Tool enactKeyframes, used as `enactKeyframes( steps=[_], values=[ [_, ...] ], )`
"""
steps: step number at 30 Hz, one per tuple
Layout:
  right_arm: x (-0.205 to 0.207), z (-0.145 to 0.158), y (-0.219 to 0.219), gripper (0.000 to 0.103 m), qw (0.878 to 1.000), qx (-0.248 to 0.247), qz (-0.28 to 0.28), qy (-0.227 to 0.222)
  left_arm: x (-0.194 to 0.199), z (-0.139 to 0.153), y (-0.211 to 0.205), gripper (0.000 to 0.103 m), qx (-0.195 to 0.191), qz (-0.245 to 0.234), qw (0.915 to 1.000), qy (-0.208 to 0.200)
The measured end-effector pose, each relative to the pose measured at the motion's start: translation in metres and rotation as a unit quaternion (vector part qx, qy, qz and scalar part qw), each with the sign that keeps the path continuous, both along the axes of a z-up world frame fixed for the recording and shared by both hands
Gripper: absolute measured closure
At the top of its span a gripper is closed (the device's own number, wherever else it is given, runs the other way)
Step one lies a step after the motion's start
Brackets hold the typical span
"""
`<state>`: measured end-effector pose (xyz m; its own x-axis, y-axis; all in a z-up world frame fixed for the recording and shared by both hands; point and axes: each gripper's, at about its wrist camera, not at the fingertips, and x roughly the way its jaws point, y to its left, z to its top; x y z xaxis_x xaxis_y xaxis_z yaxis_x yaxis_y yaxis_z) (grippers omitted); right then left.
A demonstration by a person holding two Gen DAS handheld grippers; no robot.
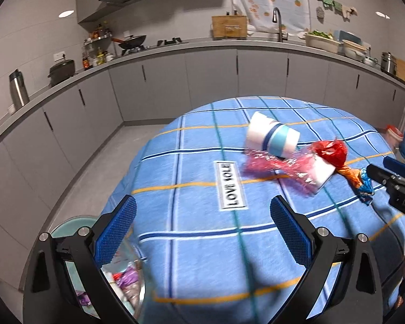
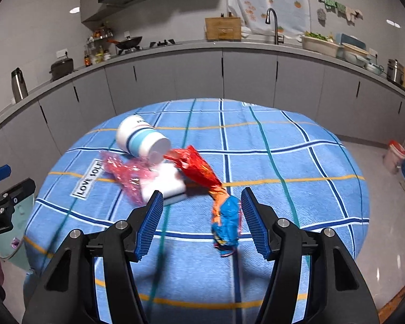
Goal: Collect trash
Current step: 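Grasp the pink plastic bag with the left tool while the right tool grasps the red-blue wrapper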
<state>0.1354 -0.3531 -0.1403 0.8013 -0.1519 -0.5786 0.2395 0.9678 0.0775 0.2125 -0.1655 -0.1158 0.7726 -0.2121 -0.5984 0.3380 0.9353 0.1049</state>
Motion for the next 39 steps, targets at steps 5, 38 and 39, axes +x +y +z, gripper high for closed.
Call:
enactKeyframes(
  steps=[5,38,39],
  values=[
    [0.009,-0.009,-0.014,0.043,1.0,0.003,-0.008,0.018,0.006,-0.002,-0.029,0.006,-0.001,-0.017,0.9999,0.003],
    [0.032,-0.031,-0.036,0.065,0.997,0.023,0.017,0.067,0.051,-0.041,-0.115,0.033,0.006,-0.061,0.9966,0.055],
    [0.033,-0.033,-0.034,0.069,0.997,0.022,0.022,0.071,0.05,-0.041,-0.115,0.037,0.006,-0.067,0.9958,0.062]
  ],
)
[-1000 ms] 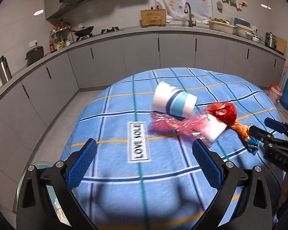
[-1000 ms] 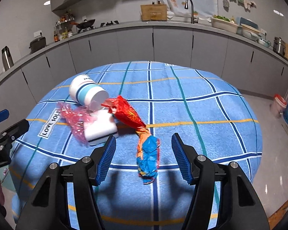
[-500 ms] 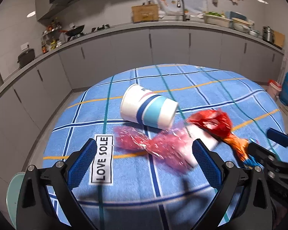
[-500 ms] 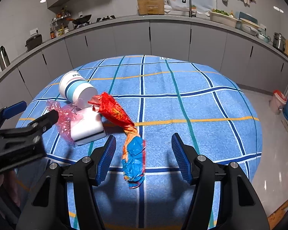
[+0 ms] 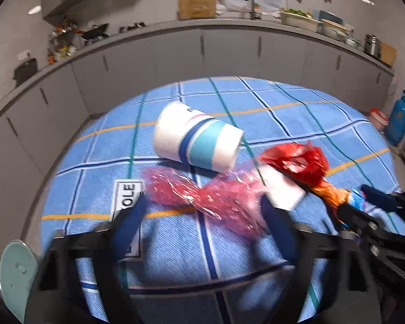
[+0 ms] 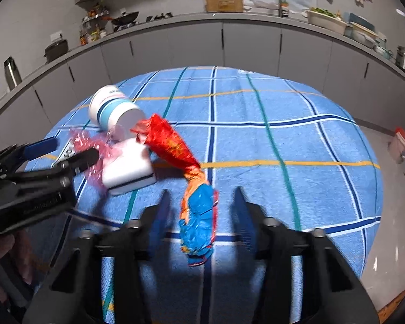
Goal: Collect trash
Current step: 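Grasp the pink plastic bag with the left tool while the right tool grasps the red-blue wrapper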
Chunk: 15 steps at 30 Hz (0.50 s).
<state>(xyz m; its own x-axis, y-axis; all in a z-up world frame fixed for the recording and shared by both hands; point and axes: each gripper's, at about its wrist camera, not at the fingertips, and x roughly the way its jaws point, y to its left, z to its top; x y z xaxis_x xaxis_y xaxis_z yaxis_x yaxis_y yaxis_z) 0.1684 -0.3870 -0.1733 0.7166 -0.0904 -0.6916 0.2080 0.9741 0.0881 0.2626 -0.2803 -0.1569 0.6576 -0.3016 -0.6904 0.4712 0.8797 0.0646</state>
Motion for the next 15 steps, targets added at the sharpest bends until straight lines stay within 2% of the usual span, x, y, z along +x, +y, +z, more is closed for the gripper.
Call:
enactKeyframes(
  steps=[1,2,6,11,15],
  values=[
    [0.0,-0.001,0.002,0.078,1.0,-0.001,0.005,0.002,-0.002,-0.001,0.0,0.042,-0.001,-0.007,1.0,0.005],
    [-0.001,-0.001,0.005,0.082,1.0,-0.002,0.009,0.001,-0.003,-0.001,0.001,0.056,-0.003,-0.014,0.9998,0.01],
    [-0.006,0.001,0.011,0.086,1.0,0.002,0.019,-0.009,-0.011,0.001,0.006,0.089,-0.009,-0.033,0.9992,0.019],
    [-0.017,0.008,0.013,0.087,0.999,0.013,0.018,-0.033,-0.025,0.011,0.025,0.096,-0.016,-0.038,0.9991,0.005],
    [-0.028,0.017,0.017,0.087,0.998,0.015,0.016,-0.053,-0.035,0.023,0.045,0.097,-0.019,-0.029,0.9992,-0.018]
  ],
)
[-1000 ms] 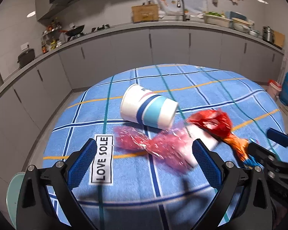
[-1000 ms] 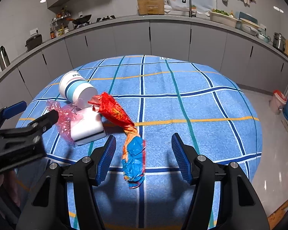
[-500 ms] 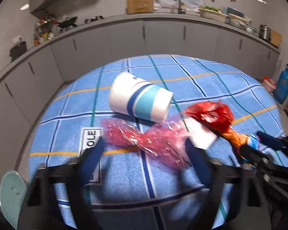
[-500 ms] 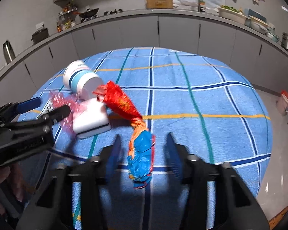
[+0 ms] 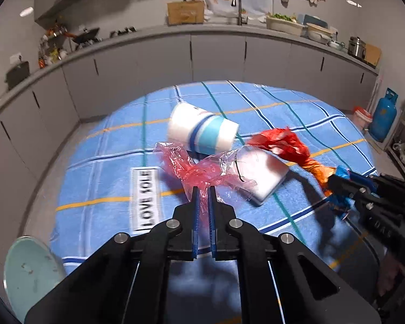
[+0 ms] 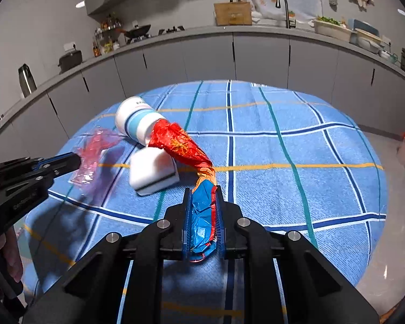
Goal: Collect trash
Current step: 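Grasp the pink plastic bag with the left tool while the right tool grasps the red-blue wrapper, then carry the pink bag and red wrapper over the bucket and open both tools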
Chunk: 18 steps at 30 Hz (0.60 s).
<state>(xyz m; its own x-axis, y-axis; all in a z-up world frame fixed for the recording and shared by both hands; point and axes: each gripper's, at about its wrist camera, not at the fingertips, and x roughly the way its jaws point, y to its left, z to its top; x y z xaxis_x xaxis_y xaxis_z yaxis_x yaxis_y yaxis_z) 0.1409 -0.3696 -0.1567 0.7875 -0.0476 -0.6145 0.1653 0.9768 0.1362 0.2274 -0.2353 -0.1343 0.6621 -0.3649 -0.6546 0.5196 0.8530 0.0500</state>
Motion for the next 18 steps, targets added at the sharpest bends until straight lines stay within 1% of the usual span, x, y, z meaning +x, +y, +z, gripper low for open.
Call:
enactKeyframes(
  steps=[6,11,18],
  values=[
    [-0.015,0.013,0.008,0.087,1.0,0.007,-0.001,-0.025,-0.017,0.016,0.026,0.097,-0.006,0.009,0.9997,-0.024],
    [-0.024,0.029,0.017,0.087,0.999,0.007,0.003,-0.045,-0.03,0.027,0.048,0.097,-0.011,0.021,0.9991,-0.036],
    [-0.027,0.047,0.043,0.087,0.997,0.006,0.032,-0.065,-0.043,0.033,0.079,0.097,-0.014,0.048,0.9978,-0.042]
  ],
)
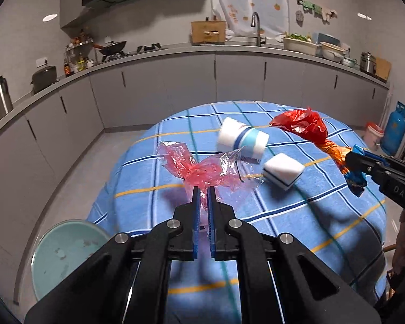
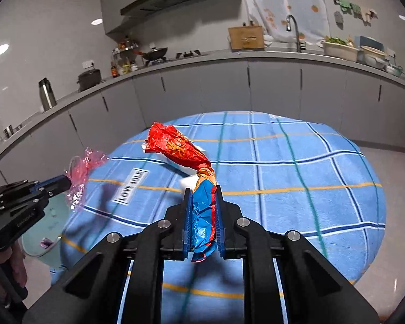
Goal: Collect trash
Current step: 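Carry the pink bag and red wrapper over the bucket and open both tools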
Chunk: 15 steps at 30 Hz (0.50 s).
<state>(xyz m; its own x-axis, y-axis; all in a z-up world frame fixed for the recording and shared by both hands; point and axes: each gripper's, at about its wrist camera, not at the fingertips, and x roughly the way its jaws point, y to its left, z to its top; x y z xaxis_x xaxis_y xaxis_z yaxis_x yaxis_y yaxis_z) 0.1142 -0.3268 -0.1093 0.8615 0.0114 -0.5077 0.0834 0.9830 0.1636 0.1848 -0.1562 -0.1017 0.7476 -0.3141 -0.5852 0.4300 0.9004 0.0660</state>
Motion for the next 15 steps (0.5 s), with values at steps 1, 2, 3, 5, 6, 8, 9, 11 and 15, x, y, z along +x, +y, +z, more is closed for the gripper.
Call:
enactKeyframes(
  steps=[1,2,3,5,6,8,9,11,15],
  values=[
    [0.0,0.001,0.004,0.087,1.0,-0.001,0.003,-0.001,-0.001,0.0,0.003,0.097,0.0,0.003,1.0,0.0],
    [0.0,0.003,0.01,0.087,1.0,-0.001,0.009,-0.003,-0.003,0.001,0.009,0.097,0.001,0.007,1.0,-0.002],
    [0.001,0.005,0.013,0.087,1.0,-0.002,0.013,-0.005,-0.004,0.002,0.012,0.097,0.002,0.01,0.9999,-0.004],
    [0.001,0.008,0.023,0.087,1.0,-0.004,0.022,-0.007,-0.006,0.002,0.02,0.097,0.0,0.016,0.9999,-0.003],
    [0.0,0.008,0.026,0.087,1.0,-0.005,0.025,-0.008,-0.007,0.003,0.024,0.097,0.0,0.019,0.9998,-0.004],
    [0.001,0.01,0.034,0.087,0.999,-0.007,0.033,-0.01,-0.009,0.004,0.031,0.097,-0.001,0.025,0.9997,-0.005],
    [0.001,0.011,0.037,0.087,0.999,-0.007,0.036,-0.011,-0.01,0.004,0.034,0.097,-0.002,0.027,0.9996,-0.005],
    [0.0,0.012,0.044,0.087,0.999,-0.009,0.043,-0.013,-0.013,0.006,0.04,0.097,-0.003,0.032,0.9995,-0.007],
    [0.001,0.016,0.059,0.087,0.998,-0.014,0.059,-0.016,-0.015,0.008,0.051,0.097,-0.005,0.04,0.9992,-0.009]
  ],
)
